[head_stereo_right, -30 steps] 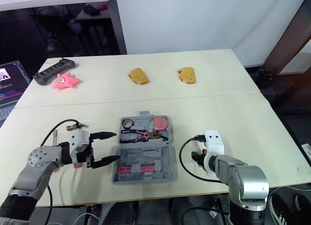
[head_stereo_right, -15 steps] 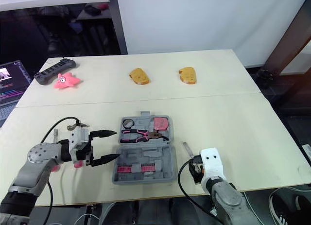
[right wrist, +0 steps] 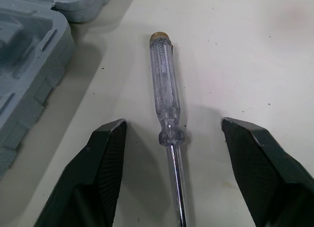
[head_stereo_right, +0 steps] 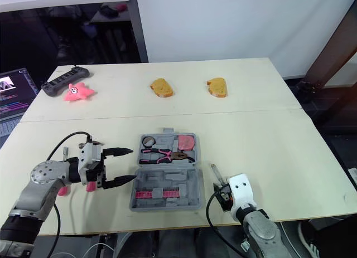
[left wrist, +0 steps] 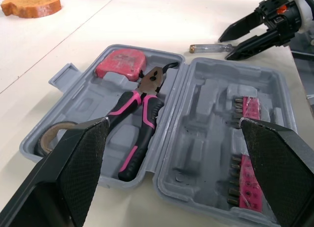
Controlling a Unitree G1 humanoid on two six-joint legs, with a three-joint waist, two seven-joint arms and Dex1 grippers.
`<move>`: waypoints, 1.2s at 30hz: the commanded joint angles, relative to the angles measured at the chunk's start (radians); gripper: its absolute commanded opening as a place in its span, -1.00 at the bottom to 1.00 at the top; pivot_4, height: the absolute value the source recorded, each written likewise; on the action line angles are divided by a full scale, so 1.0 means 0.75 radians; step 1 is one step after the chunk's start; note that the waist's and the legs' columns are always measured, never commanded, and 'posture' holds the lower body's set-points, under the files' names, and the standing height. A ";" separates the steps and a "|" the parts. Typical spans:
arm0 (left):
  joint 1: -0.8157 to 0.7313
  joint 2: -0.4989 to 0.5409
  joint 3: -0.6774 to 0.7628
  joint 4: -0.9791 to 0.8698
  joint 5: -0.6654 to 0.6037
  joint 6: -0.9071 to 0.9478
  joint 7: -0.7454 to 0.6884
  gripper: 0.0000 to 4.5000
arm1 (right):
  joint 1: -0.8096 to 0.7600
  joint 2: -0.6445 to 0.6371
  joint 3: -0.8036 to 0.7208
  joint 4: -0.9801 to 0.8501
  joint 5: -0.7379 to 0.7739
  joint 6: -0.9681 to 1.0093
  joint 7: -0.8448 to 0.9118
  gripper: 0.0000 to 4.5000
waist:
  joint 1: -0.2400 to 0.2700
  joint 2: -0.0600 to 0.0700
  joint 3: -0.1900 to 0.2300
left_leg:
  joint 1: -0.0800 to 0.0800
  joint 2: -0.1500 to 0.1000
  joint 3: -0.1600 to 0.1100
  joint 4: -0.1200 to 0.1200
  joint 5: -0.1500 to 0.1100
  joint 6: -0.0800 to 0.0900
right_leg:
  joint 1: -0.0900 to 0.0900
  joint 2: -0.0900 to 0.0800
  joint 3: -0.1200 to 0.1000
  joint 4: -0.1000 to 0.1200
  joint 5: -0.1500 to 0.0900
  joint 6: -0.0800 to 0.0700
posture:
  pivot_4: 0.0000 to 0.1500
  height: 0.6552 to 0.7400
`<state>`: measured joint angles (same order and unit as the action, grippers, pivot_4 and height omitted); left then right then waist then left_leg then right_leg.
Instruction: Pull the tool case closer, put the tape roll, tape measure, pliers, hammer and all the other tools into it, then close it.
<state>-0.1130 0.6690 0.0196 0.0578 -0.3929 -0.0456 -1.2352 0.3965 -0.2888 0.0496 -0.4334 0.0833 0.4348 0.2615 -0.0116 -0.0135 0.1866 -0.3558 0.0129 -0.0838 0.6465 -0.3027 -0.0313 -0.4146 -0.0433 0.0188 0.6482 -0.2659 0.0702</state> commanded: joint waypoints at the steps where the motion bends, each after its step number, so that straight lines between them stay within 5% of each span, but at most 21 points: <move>1: 0.005 0.014 0.026 -0.033 -0.008 0.001 0.007 1.00 | 0.068 0.016 0.034 0.003 0.004 0.056 -0.002 -0.29 | 0.001 -0.001 -0.001 | 0.000 0.000 0.000 0.000 0.000 0.000 | 0.000 0.000 0.000 0.000 0.000 0.000 | 1.00 1.00; 4: 0.002 0.014 0.027 -0.035 -0.008 0.002 0.010 1.00 | 0.067 0.021 0.049 -0.058 0.000 0.093 -0.015 -0.97 | 0.003 -0.002 -0.001 | 0.000 0.000 -0.002 0.000 0.000 0.000 | 0.000 0.000 -0.002 0.000 0.000 0.001 | 1.00 1.00; 10: -0.018 0.031 0.050 -0.025 -0.017 0.018 0.017 1.00 | -0.100 -0.064 0.020 -0.331 0.000 0.291 -0.006 -0.99 | -0.003 0.001 0.001 | -0.001 0.000 -0.002 0.000 0.000 0.000 | -0.001 -0.001 -0.002 0.000 0.001 0.002 | 1.00 1.00; 17: -0.025 0.104 0.096 0.029 -0.027 0.028 -0.019 1.00 | -0.948 -0.366 0.100 -0.651 0.411 1.042 0.368 -0.99 | -0.033 0.002 0.001 | 0.001 0.000 -0.002 0.002 0.000 0.000 | -0.001 0.002 0.000 0.001 0.005 -0.004 | 1.00 1.00; 20: -0.031 0.136 0.109 0.109 -0.017 0.007 -0.058 1.00 | -1.381 -0.460 0.358 -0.506 0.537 1.202 0.570 -0.99 | -0.039 0.005 0.003 | -0.003 0.002 -0.003 0.001 0.001 0.000 | -0.005 0.003 -0.003 0.002 0.007 -0.001 | 1.00 1.00; 24: -0.019 0.164 0.117 0.146 -0.025 -0.006 -0.116 1.00 | -1.654 -0.434 0.705 -0.195 0.421 1.105 0.616 -0.99 | -0.041 0.005 0.003 | -0.008 0.002 -0.002 0.000 0.000 0.001 | -0.013 0.002 -0.003 0.004 0.007 -0.002 | 1.00 1.00; 28: 0.048 0.190 0.135 0.141 -0.017 -0.027 -0.149 1.00 | -1.786 -0.315 0.898 0.004 0.346 1.061 0.613 -0.99 | -0.045 0.005 0.003 | -0.025 -0.001 0.000 0.004 0.001 0.000 | -0.028 -0.003 -0.003 0.004 0.008 0.000 | 1.00 1.00; 36: 0.142 0.196 0.166 0.052 -0.034 -0.008 -0.127 1.00 | -1.837 -0.207 1.070 0.168 0.243 1.026 0.604 -0.99 | -0.040 0.005 0.003 | -0.025 -0.001 -0.001 0.004 0.002 -0.002 | -0.028 -0.004 -0.004 0.005 0.009 0.000 | 1.00 1.00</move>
<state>-0.0131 0.8011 0.1122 0.1337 -0.4033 -0.0523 -1.3348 -0.9591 -0.4550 0.8504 -0.3118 0.2888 1.2233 0.7133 -0.0420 -0.0101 0.1887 -0.3749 0.0120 -0.0844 0.6495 -0.3010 -0.0338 -0.4357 -0.0463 0.0159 0.6519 -0.2589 0.0701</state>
